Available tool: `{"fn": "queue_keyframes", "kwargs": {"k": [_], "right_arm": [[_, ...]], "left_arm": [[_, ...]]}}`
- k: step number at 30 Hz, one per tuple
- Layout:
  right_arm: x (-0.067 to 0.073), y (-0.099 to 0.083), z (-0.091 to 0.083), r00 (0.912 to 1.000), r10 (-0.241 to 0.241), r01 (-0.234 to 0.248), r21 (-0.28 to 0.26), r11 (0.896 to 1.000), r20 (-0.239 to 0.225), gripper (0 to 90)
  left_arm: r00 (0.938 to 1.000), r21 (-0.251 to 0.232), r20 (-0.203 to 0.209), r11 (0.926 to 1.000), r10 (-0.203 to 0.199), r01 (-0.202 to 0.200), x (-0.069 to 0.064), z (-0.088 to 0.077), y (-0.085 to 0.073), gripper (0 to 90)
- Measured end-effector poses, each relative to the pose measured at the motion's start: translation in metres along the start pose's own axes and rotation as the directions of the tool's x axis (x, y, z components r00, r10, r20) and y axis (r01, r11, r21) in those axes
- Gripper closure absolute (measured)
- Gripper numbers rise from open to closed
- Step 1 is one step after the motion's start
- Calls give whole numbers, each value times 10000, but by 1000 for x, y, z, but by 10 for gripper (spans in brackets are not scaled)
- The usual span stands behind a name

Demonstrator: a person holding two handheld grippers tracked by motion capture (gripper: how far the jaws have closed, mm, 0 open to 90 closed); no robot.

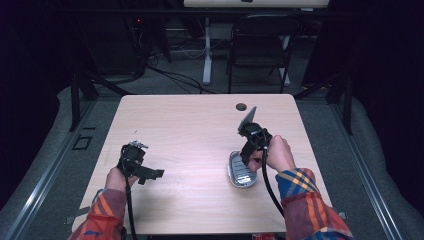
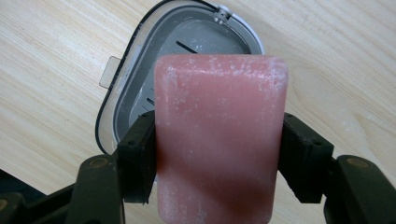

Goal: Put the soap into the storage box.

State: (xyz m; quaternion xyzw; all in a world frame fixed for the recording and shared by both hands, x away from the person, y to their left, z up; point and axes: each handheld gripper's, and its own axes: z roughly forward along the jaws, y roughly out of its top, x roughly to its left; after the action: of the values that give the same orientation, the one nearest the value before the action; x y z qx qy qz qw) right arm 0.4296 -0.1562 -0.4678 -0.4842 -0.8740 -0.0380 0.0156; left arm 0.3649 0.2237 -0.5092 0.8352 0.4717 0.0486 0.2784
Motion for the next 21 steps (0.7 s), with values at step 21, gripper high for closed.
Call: {"fn": "queue_keyframes", "kwargs": {"k": [21], "right_arm": [[7, 11, 23, 9994, -40, 3, 1107, 9938, 331, 368]], "left_arm": [[10000, -21, -18, 10000, 32, -32, 0, 0, 0, 0]]}}
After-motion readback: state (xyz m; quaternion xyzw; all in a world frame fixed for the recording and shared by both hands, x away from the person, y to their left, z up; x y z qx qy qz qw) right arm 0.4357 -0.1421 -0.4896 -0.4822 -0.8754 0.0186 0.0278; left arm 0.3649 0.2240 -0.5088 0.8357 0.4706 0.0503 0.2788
